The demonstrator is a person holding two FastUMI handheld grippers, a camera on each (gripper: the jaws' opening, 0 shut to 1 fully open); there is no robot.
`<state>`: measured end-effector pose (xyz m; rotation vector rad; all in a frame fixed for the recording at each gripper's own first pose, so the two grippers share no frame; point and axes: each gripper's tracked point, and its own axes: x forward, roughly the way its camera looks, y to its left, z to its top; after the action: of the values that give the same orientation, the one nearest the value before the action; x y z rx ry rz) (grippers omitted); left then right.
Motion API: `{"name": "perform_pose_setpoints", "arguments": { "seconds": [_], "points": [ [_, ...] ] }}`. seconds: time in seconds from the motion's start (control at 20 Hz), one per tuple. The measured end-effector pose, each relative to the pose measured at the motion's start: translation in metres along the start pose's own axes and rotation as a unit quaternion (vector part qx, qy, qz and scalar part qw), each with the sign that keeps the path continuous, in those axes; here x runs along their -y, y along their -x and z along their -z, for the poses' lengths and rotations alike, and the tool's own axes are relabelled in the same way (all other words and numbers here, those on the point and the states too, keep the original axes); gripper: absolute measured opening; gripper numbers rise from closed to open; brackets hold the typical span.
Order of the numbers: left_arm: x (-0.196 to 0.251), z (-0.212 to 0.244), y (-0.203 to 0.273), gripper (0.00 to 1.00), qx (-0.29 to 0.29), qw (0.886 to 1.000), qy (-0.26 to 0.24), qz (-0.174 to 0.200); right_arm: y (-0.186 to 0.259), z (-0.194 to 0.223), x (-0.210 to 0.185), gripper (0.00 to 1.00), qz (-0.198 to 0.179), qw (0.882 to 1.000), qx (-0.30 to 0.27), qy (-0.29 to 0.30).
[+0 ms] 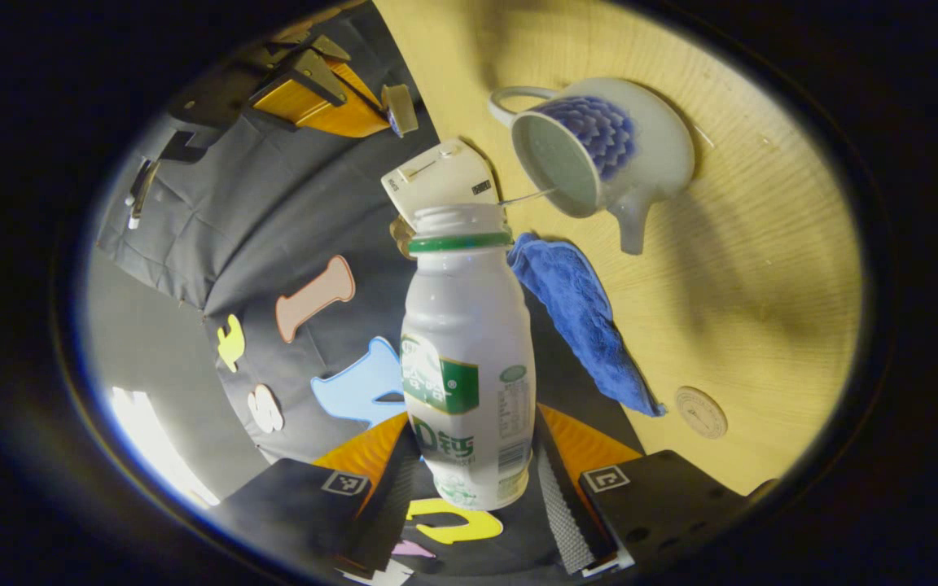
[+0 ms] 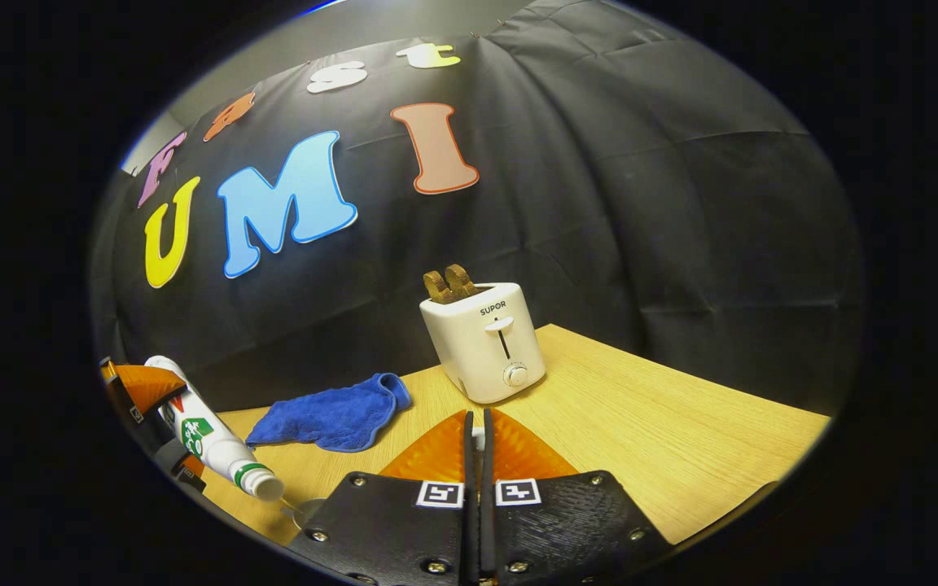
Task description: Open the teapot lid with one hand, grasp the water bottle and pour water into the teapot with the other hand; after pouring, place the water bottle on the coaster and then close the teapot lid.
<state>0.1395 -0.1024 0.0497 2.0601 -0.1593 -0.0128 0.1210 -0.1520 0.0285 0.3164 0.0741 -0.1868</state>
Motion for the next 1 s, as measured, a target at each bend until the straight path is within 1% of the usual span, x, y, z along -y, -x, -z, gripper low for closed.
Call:
{"name": "perform_pose_setpoints", "arguments": {
  "seconds": [0.15,0.25,0.35,0.4,0.55,0.6,0.65,0.75,0.85,1.0],
  "points": [
    [0.0,0.0,-0.002,0.85,0.002,1.0,0.004,0.001,0.0,0.0,0.001,0.0,0.001,1.0,0.0,-0.003],
    [0.002,0.0,-0.003,0.86,0.003,1.0,0.016,0.004,0.0,0.0,0.002,0.0,0.001,1.0,0.0,-0.005],
    [0.005,0.002,-0.005,0.75,0.006,0.999,0.048,0.012,-0.001,0.0,0.002,0.0,0.002,1.0,0.0,-0.005],
    [0.006,0.003,-0.008,0.86,0.006,0.998,0.065,0.014,-0.001,-0.001,0.003,0.0,0.002,1.0,0.0,-0.005],
    [0.012,0.003,-0.01,0.86,0.013,0.993,0.114,0.017,0.0,0.001,0.003,0.0,0.002,1.0,-0.002,-0.01],
    [0.015,0.005,-0.01,0.74,0.011,0.991,0.13,0.021,-0.001,0.001,0.004,0.0,0.003,1.0,-0.002,-0.011],
    [0.018,0.007,-0.009,0.87,0.01,0.989,0.146,0.025,-0.001,0.001,0.003,0.0,0.003,1.0,-0.002,-0.01],
    [0.025,0.009,-0.009,0.87,0.01,0.981,0.192,0.038,-0.001,0.001,0.002,0.0,0.001,1.0,-0.002,-0.009],
    [0.034,0.016,-0.008,0.87,0.005,0.969,0.243,0.05,-0.001,0.002,0.0,0.0,-0.003,1.0,-0.003,-0.007],
    [0.041,0.038,-0.009,0.87,-0.012,0.956,0.289,0.055,-0.001,0.004,-0.003,0.0,-0.007,1.0,-0.006,-0.003]
  ]
}}
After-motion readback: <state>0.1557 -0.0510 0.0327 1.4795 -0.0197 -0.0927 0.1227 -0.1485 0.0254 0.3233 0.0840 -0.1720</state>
